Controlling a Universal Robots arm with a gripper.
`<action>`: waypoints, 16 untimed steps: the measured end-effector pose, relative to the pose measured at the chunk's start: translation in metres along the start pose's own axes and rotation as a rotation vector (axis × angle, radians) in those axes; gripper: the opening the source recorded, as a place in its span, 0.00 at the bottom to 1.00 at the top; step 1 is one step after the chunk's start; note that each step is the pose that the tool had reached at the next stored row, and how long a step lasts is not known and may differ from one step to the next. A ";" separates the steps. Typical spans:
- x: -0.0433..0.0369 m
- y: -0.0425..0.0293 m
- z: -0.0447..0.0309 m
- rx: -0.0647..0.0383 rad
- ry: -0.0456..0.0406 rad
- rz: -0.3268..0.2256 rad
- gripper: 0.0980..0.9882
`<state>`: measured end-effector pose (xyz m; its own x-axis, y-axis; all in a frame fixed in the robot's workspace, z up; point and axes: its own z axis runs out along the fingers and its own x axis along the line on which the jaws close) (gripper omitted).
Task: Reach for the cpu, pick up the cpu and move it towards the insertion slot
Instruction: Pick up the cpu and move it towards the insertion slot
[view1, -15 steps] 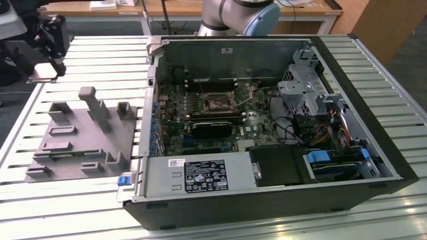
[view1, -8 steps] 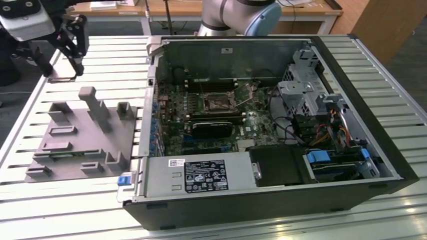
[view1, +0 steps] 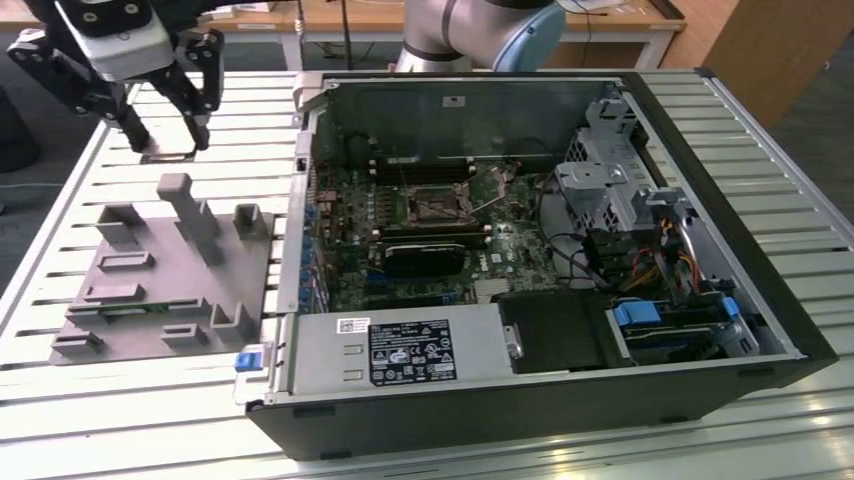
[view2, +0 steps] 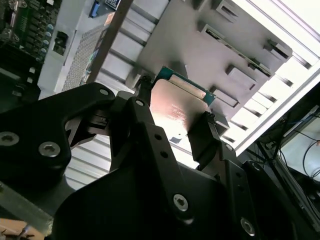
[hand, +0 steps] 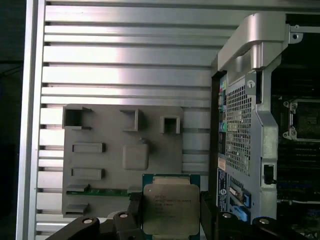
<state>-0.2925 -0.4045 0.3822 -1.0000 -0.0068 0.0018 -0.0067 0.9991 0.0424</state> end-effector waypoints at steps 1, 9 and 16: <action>-0.0045 0.0000 0.0000 0.000 0.0000 0.000 0.50; -0.0409 -0.0003 -0.0001 0.000 0.0000 0.000 0.50; -0.0721 0.0019 0.0016 0.000 -0.0001 0.000 0.50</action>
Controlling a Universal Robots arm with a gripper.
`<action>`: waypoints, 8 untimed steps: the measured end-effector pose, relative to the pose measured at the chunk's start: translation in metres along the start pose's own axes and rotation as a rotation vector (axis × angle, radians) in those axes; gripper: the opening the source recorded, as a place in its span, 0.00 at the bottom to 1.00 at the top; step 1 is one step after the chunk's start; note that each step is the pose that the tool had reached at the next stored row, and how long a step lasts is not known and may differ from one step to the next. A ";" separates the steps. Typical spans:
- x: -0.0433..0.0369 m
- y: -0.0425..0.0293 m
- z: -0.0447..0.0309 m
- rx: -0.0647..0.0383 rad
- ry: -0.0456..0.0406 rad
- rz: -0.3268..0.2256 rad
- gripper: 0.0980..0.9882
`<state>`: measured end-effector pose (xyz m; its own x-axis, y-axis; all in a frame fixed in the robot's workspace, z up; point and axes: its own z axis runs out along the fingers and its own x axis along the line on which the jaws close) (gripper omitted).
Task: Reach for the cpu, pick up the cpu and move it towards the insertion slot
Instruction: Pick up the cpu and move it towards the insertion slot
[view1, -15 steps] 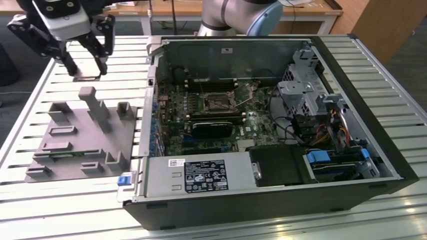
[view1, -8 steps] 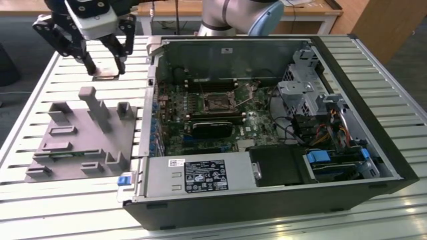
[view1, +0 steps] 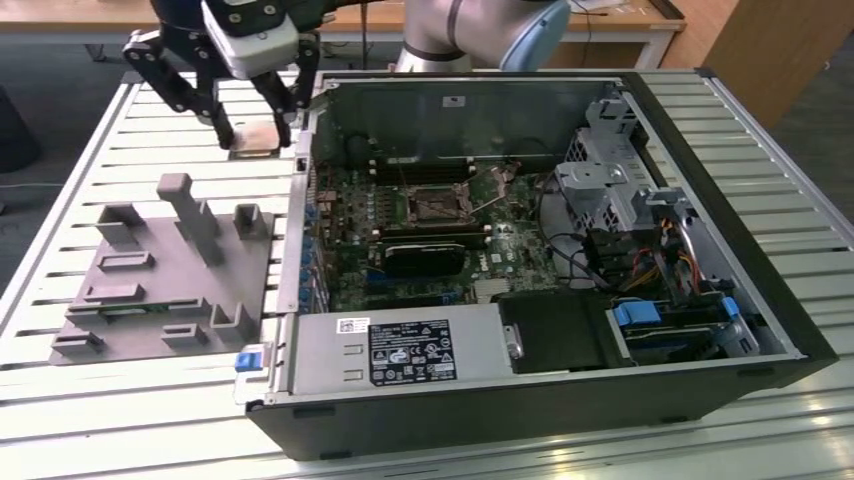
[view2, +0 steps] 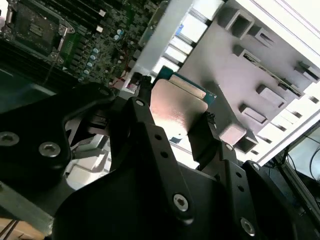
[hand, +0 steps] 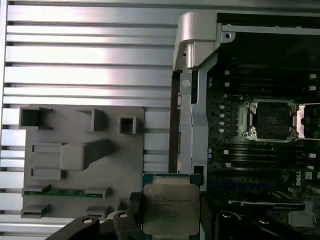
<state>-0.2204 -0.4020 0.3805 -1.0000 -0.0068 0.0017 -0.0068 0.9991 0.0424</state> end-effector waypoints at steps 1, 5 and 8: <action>-0.0041 0.0007 0.0002 0.000 0.0002 0.000 0.50; -0.0200 0.0044 0.0018 0.000 0.0001 0.000 0.50; -0.0309 0.0088 0.0034 0.000 0.0000 0.000 0.50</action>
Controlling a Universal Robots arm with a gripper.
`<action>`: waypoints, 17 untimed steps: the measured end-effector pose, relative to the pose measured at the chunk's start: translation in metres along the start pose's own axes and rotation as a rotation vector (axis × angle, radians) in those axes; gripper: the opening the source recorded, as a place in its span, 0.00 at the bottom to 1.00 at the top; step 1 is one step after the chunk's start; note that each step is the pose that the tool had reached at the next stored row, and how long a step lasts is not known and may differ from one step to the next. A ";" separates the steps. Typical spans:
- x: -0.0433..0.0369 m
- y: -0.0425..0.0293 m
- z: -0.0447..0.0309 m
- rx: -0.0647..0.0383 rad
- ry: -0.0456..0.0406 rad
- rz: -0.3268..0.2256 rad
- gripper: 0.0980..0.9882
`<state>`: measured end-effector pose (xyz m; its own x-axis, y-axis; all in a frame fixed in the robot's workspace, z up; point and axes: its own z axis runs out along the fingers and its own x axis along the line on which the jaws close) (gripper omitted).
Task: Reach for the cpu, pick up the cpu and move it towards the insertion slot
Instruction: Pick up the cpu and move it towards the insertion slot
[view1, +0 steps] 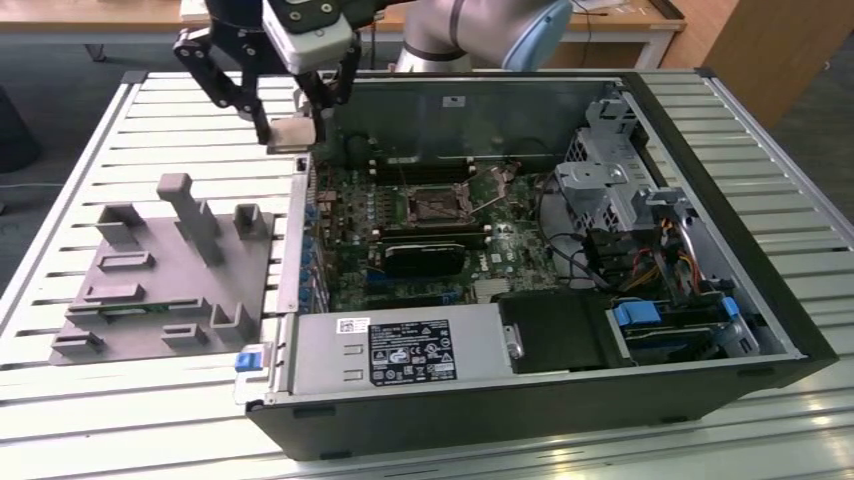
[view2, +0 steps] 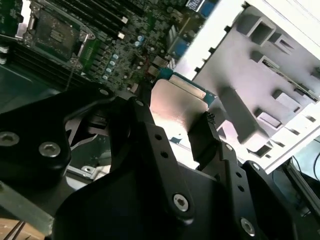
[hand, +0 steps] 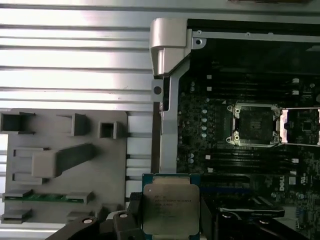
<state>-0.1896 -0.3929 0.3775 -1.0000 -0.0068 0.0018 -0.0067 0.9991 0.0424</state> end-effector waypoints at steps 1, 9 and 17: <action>-0.0037 0.0013 0.0006 0.000 0.0000 0.000 0.50; -0.0362 0.0078 0.0048 0.000 0.0000 0.000 0.50; -0.0686 0.0085 0.0072 0.000 0.0000 0.001 0.50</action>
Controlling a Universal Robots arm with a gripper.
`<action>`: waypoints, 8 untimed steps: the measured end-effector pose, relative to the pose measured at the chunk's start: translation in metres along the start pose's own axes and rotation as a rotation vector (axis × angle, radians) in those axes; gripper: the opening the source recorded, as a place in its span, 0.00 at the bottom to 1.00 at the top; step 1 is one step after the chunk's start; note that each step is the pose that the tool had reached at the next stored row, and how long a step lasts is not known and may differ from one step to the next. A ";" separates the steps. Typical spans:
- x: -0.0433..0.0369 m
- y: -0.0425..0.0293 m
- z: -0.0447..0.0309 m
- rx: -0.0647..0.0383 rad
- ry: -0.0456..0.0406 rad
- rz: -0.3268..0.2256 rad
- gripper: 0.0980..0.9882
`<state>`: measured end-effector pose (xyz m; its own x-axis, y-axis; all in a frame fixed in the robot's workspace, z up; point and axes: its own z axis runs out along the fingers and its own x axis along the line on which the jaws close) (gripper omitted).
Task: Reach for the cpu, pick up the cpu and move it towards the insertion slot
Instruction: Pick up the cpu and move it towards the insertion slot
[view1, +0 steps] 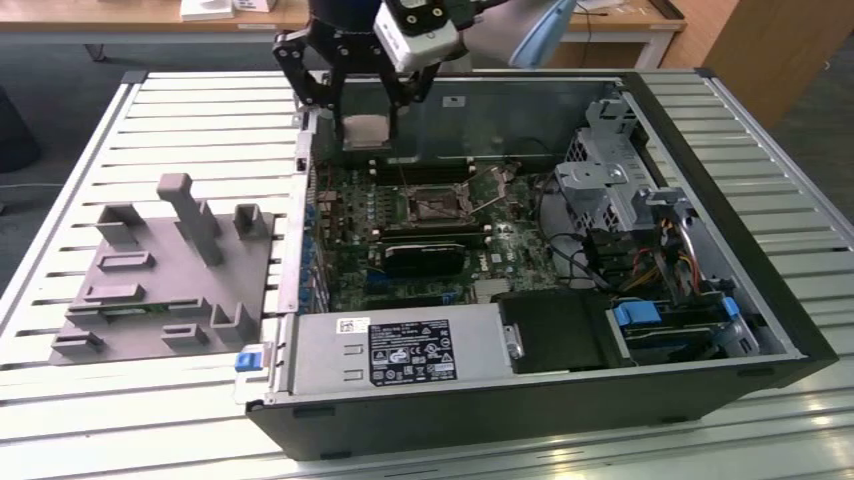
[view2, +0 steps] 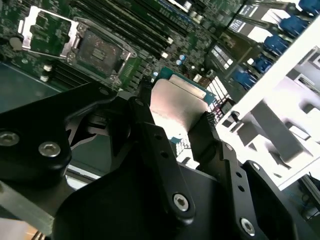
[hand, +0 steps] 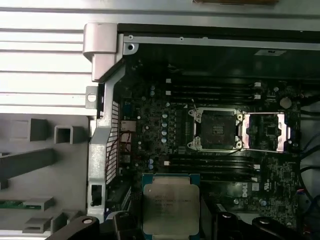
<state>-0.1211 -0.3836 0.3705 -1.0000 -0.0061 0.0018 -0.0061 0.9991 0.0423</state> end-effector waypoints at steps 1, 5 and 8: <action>-0.0032 0.0000 0.0002 0.000 0.0000 0.000 0.50; -0.0179 -0.0002 0.0010 0.000 0.0000 0.000 0.50; -0.0288 -0.0003 0.0015 0.000 0.0000 0.000 0.50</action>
<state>-0.0924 -0.3836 0.3689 -1.0000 -0.0057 0.0019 -0.0057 0.9991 0.0423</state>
